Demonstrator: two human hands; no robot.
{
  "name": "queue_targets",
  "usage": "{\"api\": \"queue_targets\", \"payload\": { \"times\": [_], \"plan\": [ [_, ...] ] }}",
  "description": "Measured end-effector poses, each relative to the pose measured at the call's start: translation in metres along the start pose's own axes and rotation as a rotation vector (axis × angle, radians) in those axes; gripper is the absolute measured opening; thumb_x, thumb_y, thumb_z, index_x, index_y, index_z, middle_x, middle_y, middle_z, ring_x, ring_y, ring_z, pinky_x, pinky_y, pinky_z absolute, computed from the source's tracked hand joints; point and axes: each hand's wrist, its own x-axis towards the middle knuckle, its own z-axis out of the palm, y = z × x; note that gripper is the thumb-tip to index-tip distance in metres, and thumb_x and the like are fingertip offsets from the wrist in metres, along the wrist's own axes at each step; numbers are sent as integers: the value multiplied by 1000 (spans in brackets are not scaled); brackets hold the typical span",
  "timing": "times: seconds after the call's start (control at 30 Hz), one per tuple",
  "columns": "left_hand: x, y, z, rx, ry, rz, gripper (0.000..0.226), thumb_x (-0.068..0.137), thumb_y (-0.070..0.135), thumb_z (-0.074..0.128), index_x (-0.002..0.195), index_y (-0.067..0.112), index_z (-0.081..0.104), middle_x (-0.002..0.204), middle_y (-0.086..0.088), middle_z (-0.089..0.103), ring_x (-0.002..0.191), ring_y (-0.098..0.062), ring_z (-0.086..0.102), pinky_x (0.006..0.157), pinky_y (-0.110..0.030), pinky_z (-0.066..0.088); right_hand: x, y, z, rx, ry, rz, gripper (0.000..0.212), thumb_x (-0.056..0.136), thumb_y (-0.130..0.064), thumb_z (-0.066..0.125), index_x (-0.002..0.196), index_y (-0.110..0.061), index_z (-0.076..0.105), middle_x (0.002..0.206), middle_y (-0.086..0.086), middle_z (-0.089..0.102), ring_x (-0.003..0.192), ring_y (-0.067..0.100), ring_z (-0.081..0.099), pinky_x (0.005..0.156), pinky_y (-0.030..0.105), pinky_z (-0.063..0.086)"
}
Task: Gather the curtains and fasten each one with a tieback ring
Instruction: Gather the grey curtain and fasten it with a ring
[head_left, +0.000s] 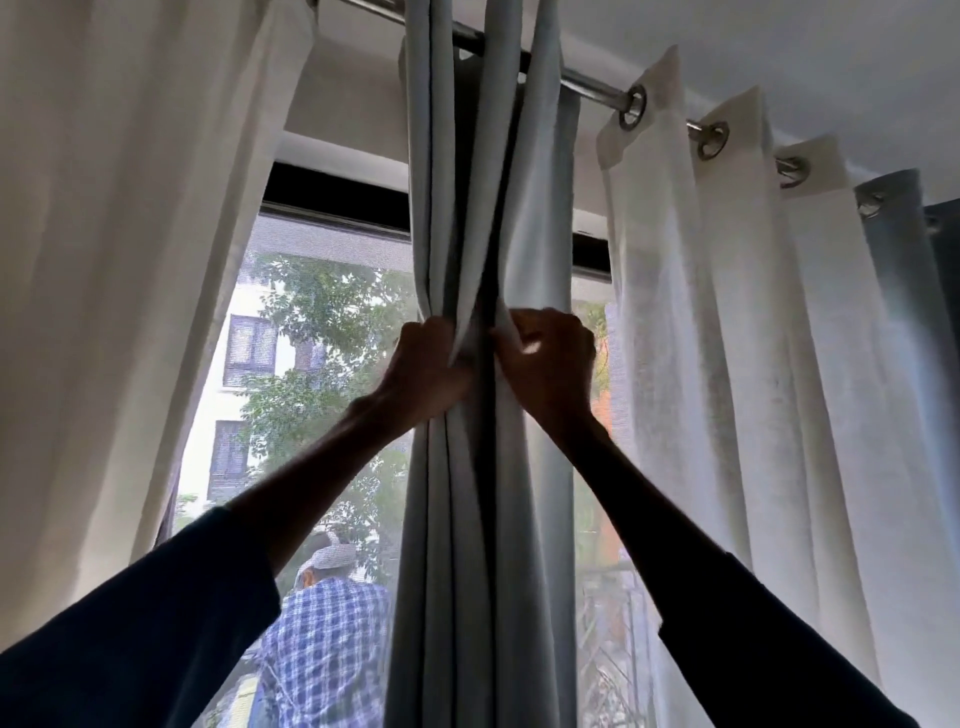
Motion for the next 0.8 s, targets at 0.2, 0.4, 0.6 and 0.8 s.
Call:
{"api": "queue_targets", "payload": {
  "times": [0.2, 0.4, 0.6, 0.8],
  "plan": [
    [-27, 1, 30, -9, 95, 19, 16, 92, 23, 61, 94, 8, 54, 85, -16, 54, 66, -20, 40, 65, -29, 32, -63, 43, 5, 151, -83, 357, 21, 82, -29, 75, 98, -15, 77, 80, -1, 76, 72, 16, 72, 78, 40, 58],
    [-61, -1, 52, -14, 30, 42, 28, 83, 21, 69, 72, 16, 43, 64, -1, 42, 60, -22, 39, 56, -30, 34, -96, 51, 2, 107, -195, 277, 41, 92, -27, 62, 56, -6, 58, 48, 8, 56, 46, 22, 58, 49, 37, 45],
    [-82, -13, 56, -66, -56, -17, 29, 80, 21, 74, 70, 14, 48, 61, 1, 42, 70, -22, 40, 59, -27, 28, -126, 44, 0, 86, -121, 189, 29, 91, -21, 64, 64, -19, 56, 67, -5, 55, 64, 5, 50, 59, 16, 35],
    [-104, -17, 58, -114, -143, -42, 42, 76, 22, 77, 53, 19, 43, 47, 5, 46, 48, -8, 42, 44, -21, 30, -148, 39, -3, 231, -179, 208, 9, 92, -23, 63, 89, -16, 59, 76, -6, 67, 69, 10, 67, 61, 38, 54]
  ]
}}
